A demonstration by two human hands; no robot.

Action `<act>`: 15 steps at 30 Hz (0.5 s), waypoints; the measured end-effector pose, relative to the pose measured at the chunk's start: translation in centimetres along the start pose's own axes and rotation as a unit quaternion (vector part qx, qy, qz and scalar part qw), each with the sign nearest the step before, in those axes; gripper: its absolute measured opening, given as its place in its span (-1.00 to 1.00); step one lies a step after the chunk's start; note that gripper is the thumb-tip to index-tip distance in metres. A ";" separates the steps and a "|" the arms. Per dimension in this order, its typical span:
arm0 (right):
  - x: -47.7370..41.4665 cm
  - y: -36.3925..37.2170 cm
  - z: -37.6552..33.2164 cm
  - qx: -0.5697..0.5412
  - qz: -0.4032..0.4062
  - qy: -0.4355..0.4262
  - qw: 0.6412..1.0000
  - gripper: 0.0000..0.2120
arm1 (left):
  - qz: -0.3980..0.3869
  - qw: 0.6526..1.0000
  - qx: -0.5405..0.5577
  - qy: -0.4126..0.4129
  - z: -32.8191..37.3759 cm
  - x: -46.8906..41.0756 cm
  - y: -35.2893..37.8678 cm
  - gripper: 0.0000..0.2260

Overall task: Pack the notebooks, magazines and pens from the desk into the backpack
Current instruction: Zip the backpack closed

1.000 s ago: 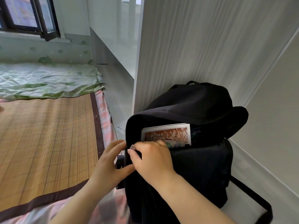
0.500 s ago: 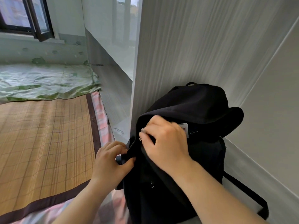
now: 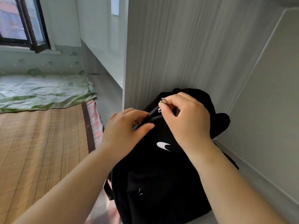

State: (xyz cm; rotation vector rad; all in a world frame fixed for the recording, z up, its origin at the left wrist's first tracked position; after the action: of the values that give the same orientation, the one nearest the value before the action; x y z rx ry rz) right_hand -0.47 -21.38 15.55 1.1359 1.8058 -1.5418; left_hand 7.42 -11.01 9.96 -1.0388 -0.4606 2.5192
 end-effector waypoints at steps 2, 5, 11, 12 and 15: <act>-0.4 -0.1 0.9 -0.005 -0.013 0.023 1.000 -0.83 | 0.013 1.000 -0.005 0.006 0.3 -1.2 0.1 -0.85; -2.1 -0.5 3.8 -0.059 -0.019 0.102 0.993 -0.81 | 0.031 0.999 -0.022 0.024 0.4 -1.2 -0.2 -0.92; -3.5 -1.6 6.2 -0.079 0.027 0.129 0.988 -0.86 | 0.032 0.997 -0.057 0.042 0.7 -1.6 -0.4 -0.93; -3.2 -1.6 6.3 -0.074 0.032 0.127 0.989 -0.86 | 0.030 0.997 -0.063 0.042 0.7 -1.7 -0.4 -0.92; -2.7 -1.7 8.6 -0.079 0.063 0.164 0.981 -0.84 | 0.023 0.996 -0.072 0.049 0.5 -2.0 -0.2 -0.86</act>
State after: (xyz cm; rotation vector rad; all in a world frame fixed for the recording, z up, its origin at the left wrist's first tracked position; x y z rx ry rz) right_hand -1.65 -30.38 16.67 1.4610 1.9817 -1.1680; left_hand 8.36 -11.79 11.60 -1.2328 -0.6041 2.4908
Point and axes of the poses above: each hand's wrist, its own x-axis away from the middle knuckle, its own y-axis out of the palm, z = x × y, the point moved 8 cm from there along -x, towards the middle knuckle, and after that the axes turned 10 degrees about x, right-handed, at the moved point
